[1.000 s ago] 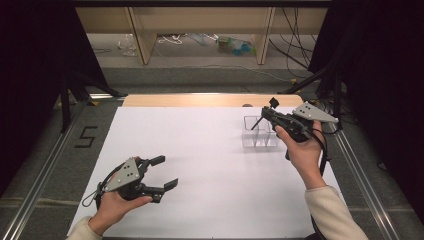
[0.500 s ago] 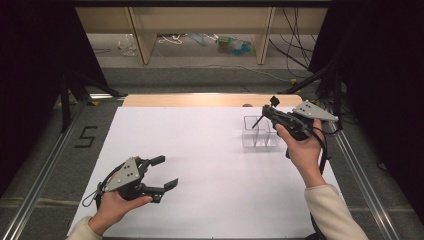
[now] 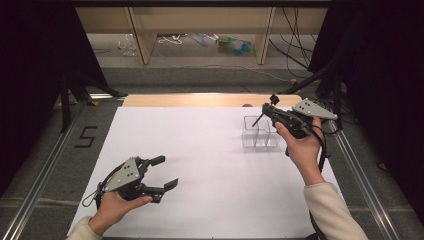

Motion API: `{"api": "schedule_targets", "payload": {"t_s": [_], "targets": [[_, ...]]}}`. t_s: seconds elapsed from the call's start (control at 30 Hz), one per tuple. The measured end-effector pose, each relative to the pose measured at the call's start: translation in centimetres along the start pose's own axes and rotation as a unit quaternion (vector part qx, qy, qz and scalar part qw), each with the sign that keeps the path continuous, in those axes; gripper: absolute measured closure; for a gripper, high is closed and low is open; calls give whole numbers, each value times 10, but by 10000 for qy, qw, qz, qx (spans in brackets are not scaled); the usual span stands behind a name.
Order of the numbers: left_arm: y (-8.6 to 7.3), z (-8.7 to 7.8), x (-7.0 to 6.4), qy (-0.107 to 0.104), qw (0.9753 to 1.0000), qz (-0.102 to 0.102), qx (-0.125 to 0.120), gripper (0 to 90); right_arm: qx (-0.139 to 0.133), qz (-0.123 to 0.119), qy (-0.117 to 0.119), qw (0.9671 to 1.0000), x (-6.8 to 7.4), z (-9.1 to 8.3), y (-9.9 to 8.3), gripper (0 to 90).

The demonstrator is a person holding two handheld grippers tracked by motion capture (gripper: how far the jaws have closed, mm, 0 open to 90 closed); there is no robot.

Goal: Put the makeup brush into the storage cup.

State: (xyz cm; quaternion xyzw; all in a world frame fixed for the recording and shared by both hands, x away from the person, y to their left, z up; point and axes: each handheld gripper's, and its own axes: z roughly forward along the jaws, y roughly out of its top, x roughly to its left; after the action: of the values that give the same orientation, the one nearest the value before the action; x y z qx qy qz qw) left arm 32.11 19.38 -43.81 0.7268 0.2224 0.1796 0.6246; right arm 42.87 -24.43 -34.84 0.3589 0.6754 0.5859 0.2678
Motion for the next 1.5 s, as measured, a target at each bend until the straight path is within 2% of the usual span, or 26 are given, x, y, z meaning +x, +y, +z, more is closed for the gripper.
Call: {"api": "schedule_targets", "payload": {"t_s": [0.27, 0.3, 0.37, 0.83, 0.9, 1.5], "targets": [[0, 0, 0, -5, 10000, 1, 1, 167, -13, 10, -26, 10000, -2, 3, -1, 856], [0, 0, 0, -5, 10000, -4, -2, 167, 75, -3, -49, 10000, -2, 2, 0, 856], [0, 0, 0, -7, 10000, -1, 1, 167, -6, 3, -63, 10000, -3, 4, -1, 856], [0, 0, 0, -11, 10000, -12, 0, 167, 121, -16, -116, 9999, -8, 8, -2, 856], [0, 0, 0, -12, 10000, -10, 2, 167, 60, -9, -141, 9999, -8, 10, -2, 855], [0, 0, 0, -14, 10000, -7, -3, 167, 68, 20, -224, 9997, -15, 18, -2, 855]]}}
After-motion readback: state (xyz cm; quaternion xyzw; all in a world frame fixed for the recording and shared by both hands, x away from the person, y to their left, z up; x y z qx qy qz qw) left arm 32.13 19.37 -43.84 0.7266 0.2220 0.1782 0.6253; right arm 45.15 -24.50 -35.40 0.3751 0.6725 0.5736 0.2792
